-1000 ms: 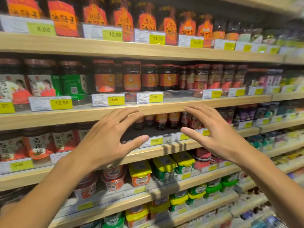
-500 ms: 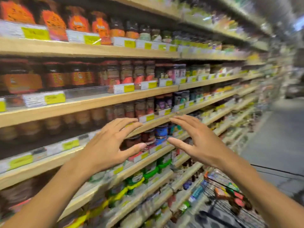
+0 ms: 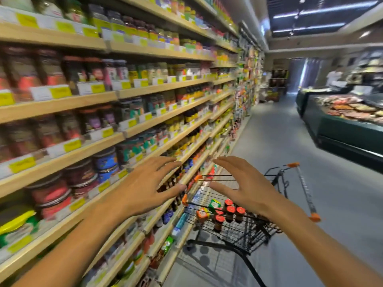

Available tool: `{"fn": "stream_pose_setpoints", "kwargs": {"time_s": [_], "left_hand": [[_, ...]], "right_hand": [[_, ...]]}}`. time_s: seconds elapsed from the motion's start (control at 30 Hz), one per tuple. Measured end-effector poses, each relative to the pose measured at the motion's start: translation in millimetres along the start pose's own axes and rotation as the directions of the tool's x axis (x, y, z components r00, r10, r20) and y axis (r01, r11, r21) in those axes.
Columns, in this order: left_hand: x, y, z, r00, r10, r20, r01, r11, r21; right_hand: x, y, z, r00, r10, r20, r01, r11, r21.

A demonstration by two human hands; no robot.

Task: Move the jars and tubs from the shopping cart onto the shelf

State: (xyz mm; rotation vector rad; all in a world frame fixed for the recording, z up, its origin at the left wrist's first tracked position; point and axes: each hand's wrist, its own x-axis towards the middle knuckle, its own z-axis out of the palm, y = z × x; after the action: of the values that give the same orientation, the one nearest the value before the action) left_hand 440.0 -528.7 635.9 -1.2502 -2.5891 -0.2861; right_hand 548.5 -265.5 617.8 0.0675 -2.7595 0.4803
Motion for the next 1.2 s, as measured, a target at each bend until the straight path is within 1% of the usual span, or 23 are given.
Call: {"fn": "stream_pose_setpoints", "kwargs": {"time_s": [0.17, 0.33, 0.47, 0.57, 0.73, 0.93, 1.1, 1.2], "left_hand": [[54, 9, 45, 0.992, 0.094, 0.08, -0.089, 0.994, -0.059], [101, 10, 83, 0.978, 0.184, 0.093, -0.171, 0.976, -0.137], [151, 7, 114, 0.948, 0.292, 0.13, -0.264, 0.944, -0.199], [186, 8, 135, 0.924, 0.364, 0.116, -0.332, 0.916, -0.227], [234, 9, 179, 0.883, 0.447, 0.14, -0.397, 0.873, -0.284], [278, 29, 230, 0.86, 0.48, 0.172, -0.409, 0.852, -0.327], [327, 44, 282, 0.866, 0.454, 0.211, -0.375, 0.868, -0.326], [356, 56, 308, 0.872, 0.421, 0.248, -0.339, 0.887, -0.314]], "right_hand": [[-13, 49, 10, 0.992, 0.125, 0.001, -0.124, 0.991, -0.057], [-7, 90, 26, 0.969, 0.245, 0.007, -0.243, 0.963, -0.118], [-1, 118, 33, 0.936, 0.349, -0.046, -0.352, 0.924, -0.146], [4, 128, 34, 0.908, 0.415, -0.062, -0.42, 0.893, -0.164], [6, 151, 41, 0.854, 0.513, -0.091, -0.521, 0.842, -0.142], [10, 213, 59, 0.807, 0.584, -0.089, -0.59, 0.791, -0.159], [27, 284, 72, 0.819, 0.57, -0.065, -0.571, 0.801, -0.18], [36, 335, 80, 0.821, 0.571, -0.03, -0.568, 0.809, -0.149]]}}
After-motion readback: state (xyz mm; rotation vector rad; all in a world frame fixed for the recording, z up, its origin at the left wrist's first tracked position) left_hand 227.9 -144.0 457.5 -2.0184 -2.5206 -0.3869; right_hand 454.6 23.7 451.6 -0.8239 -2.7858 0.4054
